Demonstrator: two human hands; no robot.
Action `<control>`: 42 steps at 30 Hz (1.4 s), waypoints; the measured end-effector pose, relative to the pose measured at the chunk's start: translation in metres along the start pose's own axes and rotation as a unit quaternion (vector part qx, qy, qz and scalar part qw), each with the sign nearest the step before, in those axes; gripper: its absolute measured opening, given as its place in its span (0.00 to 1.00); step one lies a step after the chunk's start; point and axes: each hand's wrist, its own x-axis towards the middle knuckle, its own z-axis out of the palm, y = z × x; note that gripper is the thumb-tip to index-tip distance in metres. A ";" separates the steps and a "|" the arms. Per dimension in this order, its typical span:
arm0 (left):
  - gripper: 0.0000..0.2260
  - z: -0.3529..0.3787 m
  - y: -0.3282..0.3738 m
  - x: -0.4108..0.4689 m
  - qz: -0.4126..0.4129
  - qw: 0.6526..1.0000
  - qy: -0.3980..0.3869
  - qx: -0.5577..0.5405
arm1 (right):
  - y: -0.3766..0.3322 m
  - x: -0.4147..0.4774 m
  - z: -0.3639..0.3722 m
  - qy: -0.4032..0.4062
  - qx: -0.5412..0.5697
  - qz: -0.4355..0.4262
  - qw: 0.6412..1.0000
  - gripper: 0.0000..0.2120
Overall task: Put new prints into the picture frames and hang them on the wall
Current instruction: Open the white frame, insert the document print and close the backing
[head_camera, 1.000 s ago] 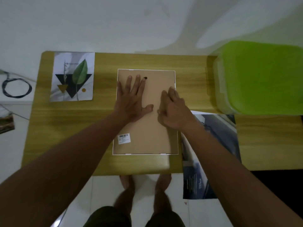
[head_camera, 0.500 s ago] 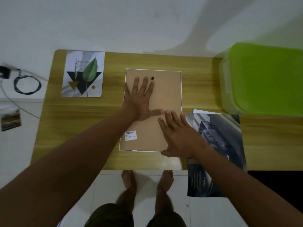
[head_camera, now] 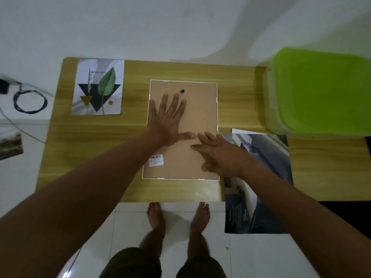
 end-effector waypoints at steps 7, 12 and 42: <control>0.49 0.004 0.004 -0.009 0.023 0.999 0.022 0.021 | -0.007 0.000 0.012 0.027 -0.011 0.020 0.999 0.33; 0.40 0.015 0.011 -0.049 0.054 0.997 0.040 -0.025 | -0.017 -0.012 0.023 0.026 0.022 0.022 0.999 0.48; 0.54 0.007 -0.004 -0.092 0.062 0.998 -0.002 -0.009 | -0.015 0.008 -0.001 0.081 0.046 0.130 0.987 0.66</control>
